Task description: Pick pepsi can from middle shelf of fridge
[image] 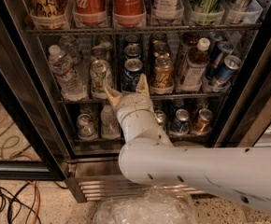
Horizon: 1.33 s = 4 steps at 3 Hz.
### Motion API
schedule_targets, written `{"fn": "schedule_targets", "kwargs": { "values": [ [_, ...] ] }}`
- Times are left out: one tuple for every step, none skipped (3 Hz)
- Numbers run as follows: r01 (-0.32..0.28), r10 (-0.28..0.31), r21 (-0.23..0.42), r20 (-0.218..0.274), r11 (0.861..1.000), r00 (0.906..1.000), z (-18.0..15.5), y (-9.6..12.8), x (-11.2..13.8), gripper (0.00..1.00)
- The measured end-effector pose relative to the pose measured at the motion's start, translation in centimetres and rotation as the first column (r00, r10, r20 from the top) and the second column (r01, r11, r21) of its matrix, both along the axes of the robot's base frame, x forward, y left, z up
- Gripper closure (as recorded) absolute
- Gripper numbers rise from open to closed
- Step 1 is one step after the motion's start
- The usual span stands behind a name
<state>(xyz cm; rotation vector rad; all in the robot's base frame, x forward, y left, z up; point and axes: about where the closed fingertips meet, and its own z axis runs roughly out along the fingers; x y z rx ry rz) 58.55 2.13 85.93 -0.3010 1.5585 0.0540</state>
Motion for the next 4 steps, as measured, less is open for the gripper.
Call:
{"fn": "schedule_targets", "kwargs": {
  "values": [
    [0.033,-0.033,0.0,0.049,0.999,0.9983,0.5,-0.4,1.1,0.28],
    [0.06,-0.06,0.0,0.075,0.998,0.9954,0.6,-0.7,2.2,0.29],
    [0.086,-0.086,0.007,0.084,0.996,0.9927,0.1,-1.1,3.1,0.29],
    [0.086,-0.086,-0.002,0.072,0.996,0.9937,-0.6,-1.0,4.6,0.29]
  ]
}}
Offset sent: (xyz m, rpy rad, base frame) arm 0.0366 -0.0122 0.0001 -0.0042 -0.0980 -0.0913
